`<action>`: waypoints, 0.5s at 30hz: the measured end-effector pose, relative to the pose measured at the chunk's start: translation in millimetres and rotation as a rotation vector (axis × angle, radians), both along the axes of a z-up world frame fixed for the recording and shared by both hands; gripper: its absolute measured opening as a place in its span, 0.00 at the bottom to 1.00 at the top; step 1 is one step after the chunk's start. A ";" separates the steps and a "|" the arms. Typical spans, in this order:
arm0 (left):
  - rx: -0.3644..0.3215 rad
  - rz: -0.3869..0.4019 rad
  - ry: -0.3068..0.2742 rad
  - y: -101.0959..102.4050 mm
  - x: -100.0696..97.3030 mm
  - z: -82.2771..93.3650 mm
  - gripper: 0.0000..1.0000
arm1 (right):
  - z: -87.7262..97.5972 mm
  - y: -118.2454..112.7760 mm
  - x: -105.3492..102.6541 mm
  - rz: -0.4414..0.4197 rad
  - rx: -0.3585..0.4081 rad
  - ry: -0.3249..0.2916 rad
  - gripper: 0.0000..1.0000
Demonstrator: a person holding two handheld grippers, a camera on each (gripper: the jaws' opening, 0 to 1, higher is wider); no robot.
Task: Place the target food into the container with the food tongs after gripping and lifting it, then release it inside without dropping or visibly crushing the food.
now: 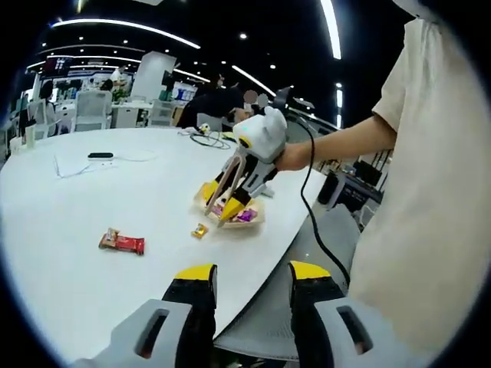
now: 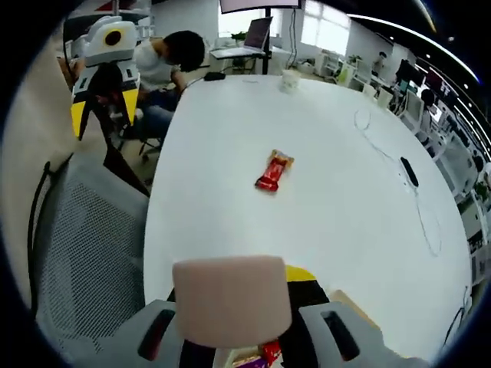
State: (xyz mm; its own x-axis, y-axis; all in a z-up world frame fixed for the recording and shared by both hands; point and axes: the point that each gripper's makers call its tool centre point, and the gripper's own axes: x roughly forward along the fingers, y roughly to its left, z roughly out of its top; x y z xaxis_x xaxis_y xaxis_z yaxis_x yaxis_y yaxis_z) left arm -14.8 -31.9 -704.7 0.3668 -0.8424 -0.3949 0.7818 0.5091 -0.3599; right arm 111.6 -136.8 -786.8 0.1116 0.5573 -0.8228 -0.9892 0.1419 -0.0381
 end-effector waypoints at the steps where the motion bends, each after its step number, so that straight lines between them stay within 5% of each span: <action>1: -0.025 0.015 0.012 -0.1 0.2 1.0 0.37 | -3.5 -2.0 2.6 0.001 -0.009 -0.002 0.26; 15: -0.023 0.031 0.051 0.8 -6.1 -6.3 0.37 | -30.7 -8.3 13.4 0.041 -0.085 -0.017 0.26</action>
